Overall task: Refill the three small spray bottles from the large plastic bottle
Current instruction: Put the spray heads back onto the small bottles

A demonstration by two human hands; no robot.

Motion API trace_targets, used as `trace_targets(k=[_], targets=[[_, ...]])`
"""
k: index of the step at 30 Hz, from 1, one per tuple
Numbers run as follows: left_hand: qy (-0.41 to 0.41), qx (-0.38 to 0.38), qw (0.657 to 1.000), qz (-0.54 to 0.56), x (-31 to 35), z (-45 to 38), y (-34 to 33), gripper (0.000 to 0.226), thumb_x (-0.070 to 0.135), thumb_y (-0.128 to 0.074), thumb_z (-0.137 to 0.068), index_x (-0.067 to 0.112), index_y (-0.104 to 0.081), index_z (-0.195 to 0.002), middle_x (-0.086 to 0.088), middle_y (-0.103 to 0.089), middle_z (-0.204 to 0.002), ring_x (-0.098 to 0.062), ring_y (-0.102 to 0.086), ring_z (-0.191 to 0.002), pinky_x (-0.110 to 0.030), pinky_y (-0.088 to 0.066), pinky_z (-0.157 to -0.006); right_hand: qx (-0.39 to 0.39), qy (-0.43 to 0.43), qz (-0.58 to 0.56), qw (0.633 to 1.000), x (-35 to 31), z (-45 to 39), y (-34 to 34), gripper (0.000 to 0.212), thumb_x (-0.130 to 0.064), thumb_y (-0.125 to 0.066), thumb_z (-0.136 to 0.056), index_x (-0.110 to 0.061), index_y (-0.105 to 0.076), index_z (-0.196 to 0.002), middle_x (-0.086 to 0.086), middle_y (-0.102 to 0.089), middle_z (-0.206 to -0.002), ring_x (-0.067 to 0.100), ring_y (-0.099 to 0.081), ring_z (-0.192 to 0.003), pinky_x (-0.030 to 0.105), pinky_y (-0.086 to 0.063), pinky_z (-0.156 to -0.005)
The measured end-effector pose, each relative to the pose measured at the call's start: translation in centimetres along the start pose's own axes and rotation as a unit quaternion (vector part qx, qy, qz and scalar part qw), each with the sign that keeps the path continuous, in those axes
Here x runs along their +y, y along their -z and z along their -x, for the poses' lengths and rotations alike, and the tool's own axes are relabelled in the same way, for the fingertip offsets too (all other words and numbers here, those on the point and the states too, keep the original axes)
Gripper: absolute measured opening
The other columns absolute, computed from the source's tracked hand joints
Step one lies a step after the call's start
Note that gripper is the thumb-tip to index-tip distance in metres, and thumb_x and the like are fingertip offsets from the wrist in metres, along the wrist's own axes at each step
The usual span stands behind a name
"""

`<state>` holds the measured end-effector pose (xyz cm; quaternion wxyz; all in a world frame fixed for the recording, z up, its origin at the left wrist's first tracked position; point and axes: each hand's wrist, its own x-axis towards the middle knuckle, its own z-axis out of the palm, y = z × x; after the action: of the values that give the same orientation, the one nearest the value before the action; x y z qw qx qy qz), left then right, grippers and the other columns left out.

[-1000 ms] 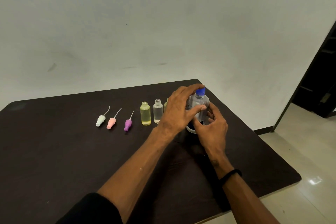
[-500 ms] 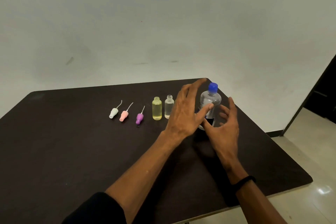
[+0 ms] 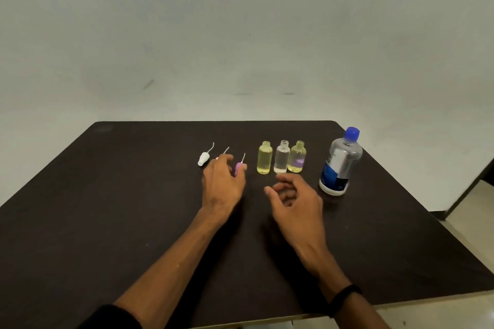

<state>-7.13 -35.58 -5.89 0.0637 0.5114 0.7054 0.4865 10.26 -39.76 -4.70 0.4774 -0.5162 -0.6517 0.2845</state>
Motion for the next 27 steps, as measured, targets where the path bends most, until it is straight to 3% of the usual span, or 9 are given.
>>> trace_targets(k=[3,5,8,16,19,21,24,27], targets=[[0.038,-0.031,0.998,-0.050,-0.8,-0.8,-0.2,0.043,0.049,-0.067,-0.097,0.009,-0.065,-0.082,-0.006,-0.069,-0.080,-0.029,-0.068,-0.079,-0.036,-0.050,-0.070,-0.032,0.000,0.011,0.999,-0.4,-1.6,-2.7,0.027,-0.018,-0.074,-0.095,-0.023,-0.069,-0.121,-0.011,-0.073,-0.096,-0.001,-0.070,-0.086,0.022,-0.061,-0.081],[0.048,-0.042,0.996,-0.068,-0.8,-1.2,-0.6,0.046,0.051,-0.066,-0.096,0.011,-0.059,-0.073,-0.009,-0.068,-0.081,-0.031,-0.066,-0.077,-0.033,-0.044,-0.066,-0.036,-0.006,0.024,0.999,-0.2,-2.4,-4.1,0.024,-0.011,-0.068,-0.096,-0.019,-0.071,-0.118,-0.007,-0.074,-0.098,0.002,-0.071,-0.087,0.027,-0.062,-0.084],[0.050,-0.064,0.994,-0.073,-0.8,-2.0,-1.2,0.047,0.048,-0.069,-0.094,0.016,-0.052,-0.064,-0.013,-0.067,-0.083,-0.033,-0.067,-0.076,-0.035,-0.049,-0.065,-0.031,-0.019,0.035,0.999,0.2,-3.2,-5.2,0.025,-0.006,-0.062,-0.094,-0.018,-0.072,-0.114,-0.005,-0.075,-0.095,0.005,-0.073,-0.087,0.032,-0.063,-0.083],[0.060,-0.063,0.993,-0.074,-1.0,-2.8,-2.2,0.041,0.040,-0.066,-0.096,0.010,-0.058,-0.069,-0.014,-0.064,-0.078,-0.033,-0.065,-0.073,-0.033,-0.042,-0.062,-0.002,-0.037,0.013,0.999,0.6,-4.4,-6.1,0.021,-0.010,-0.063,-0.096,-0.021,-0.072,-0.111,-0.009,-0.076,-0.094,0.003,-0.074,-0.085,0.028,-0.063,-0.084],[0.061,-0.040,0.996,-0.045,-1.3,-2.0,-1.9,0.041,0.041,-0.068,-0.096,0.010,-0.065,-0.070,-0.007,-0.067,-0.077,-0.025,-0.065,-0.068,-0.032,-0.048,-0.063,0.016,-0.028,-0.004,0.999,0.7,-4.4,-6.0,0.019,-0.016,-0.068,-0.097,-0.019,-0.073,-0.115,-0.009,-0.076,-0.096,0.001,-0.074,-0.087,0.027,-0.063,-0.084],[0.070,-0.026,0.997,0.005,-1.2,-1.2,-1.3,0.036,0.042,-0.070,-0.097,0.012,-0.070,-0.076,-0.001,-0.070,-0.077,-0.017,-0.069,-0.064,-0.030,-0.054,-0.065,0.028,-0.024,-0.023,0.999,0.8,-4.3,-5.9,0.020,-0.021,-0.070,-0.097,-0.019,-0.073,-0.116,-0.010,-0.076,-0.097,0.000,-0.073,-0.088,0.028,-0.063,-0.085],[0.120,-0.032,0.979,0.162,-0.4,0.0,0.0,0.027,0.035,-0.073,-0.097,0.011,-0.074,-0.085,0.000,-0.075,-0.072,-0.013,-0.072,-0.051,-0.028,-0.061,-0.055,0.029,-0.028,-0.064,0.997,0.6,-4.3,-5.6,0.020,-0.029,-0.074,-0.096,-0.020,-0.074,-0.115,-0.011,-0.076,-0.097,-0.002,-0.073,-0.090,0.025,-0.063,-0.083],[0.145,-0.046,0.954,0.258,0.4,1.2,0.8,0.014,0.028,-0.074,-0.097,0.015,-0.078,-0.093,0.001,-0.080,-0.076,-0.013,-0.076,-0.059,-0.024,-0.061,-0.056,0.006,-0.029,-0.108,0.994,0.1,-4.1,-5.5,0.028,-0.032,-0.078,-0.094,-0.018,-0.073,-0.118,-0.011,-0.076,-0.099,-0.002,-0.073,-0.091,0.018,-0.061,-0.077]])
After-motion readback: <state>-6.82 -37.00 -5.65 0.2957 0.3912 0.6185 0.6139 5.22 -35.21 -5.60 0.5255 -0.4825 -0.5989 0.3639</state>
